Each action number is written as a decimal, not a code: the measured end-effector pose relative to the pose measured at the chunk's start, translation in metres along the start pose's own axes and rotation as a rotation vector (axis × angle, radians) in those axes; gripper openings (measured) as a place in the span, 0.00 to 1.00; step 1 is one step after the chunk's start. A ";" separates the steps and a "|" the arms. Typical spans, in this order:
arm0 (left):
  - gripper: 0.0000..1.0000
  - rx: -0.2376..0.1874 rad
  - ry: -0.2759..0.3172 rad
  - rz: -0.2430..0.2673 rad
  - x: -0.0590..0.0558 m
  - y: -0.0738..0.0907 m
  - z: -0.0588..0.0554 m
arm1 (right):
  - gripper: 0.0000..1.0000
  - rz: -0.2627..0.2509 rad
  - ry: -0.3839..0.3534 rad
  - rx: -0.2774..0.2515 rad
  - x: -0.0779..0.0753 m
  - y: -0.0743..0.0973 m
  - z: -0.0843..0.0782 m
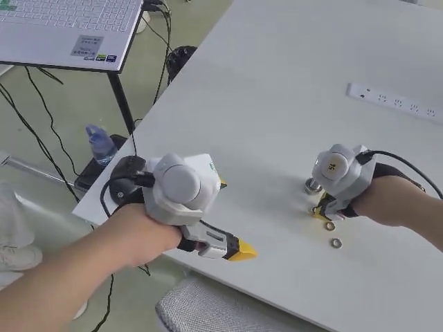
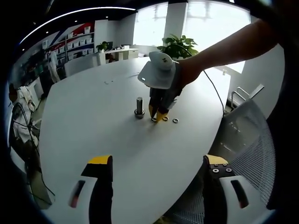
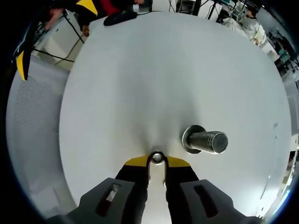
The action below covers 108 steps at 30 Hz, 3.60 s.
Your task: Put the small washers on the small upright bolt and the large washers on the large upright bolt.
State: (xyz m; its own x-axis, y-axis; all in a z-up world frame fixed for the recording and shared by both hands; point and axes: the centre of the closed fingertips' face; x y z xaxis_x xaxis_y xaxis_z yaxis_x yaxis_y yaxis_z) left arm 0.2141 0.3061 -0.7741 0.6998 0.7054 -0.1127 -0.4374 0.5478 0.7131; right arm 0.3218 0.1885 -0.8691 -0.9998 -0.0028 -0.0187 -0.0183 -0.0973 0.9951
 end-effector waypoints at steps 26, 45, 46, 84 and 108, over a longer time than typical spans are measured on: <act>0.79 -0.002 -0.009 0.017 0.002 0.002 0.003 | 0.11 0.006 -0.099 -0.018 -0.002 0.011 -0.004; 0.82 -0.018 -0.039 0.017 0.007 -0.005 0.014 | 0.11 -0.004 -0.196 -0.037 -0.002 0.038 -0.043; 0.82 -0.018 -0.039 0.016 0.007 -0.005 0.014 | 0.11 -0.005 -0.202 -0.037 -0.002 0.039 -0.045; 0.82 -0.002 -0.046 0.016 0.012 -0.010 0.015 | 0.11 -0.099 -0.319 -0.097 -0.055 0.078 -0.064; 0.82 -0.006 -0.028 0.006 0.011 -0.011 0.014 | 0.12 -0.079 -0.296 -0.064 -0.057 0.064 -0.065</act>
State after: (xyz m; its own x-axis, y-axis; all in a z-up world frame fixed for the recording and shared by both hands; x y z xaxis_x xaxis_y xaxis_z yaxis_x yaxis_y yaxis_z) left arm 0.2351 0.3016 -0.7738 0.7125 0.6960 -0.0892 -0.4447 0.5462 0.7099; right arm 0.3783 0.1175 -0.8105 -0.9534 0.2963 -0.0575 -0.1054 -0.1485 0.9833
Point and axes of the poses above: the centre of the closed fingertips' face, and the gripper's own axes: y roughly backward along the fingers, x roughly to its left, z roughly out of its top, and after that the axes turned 6 degrees about x, right-handed
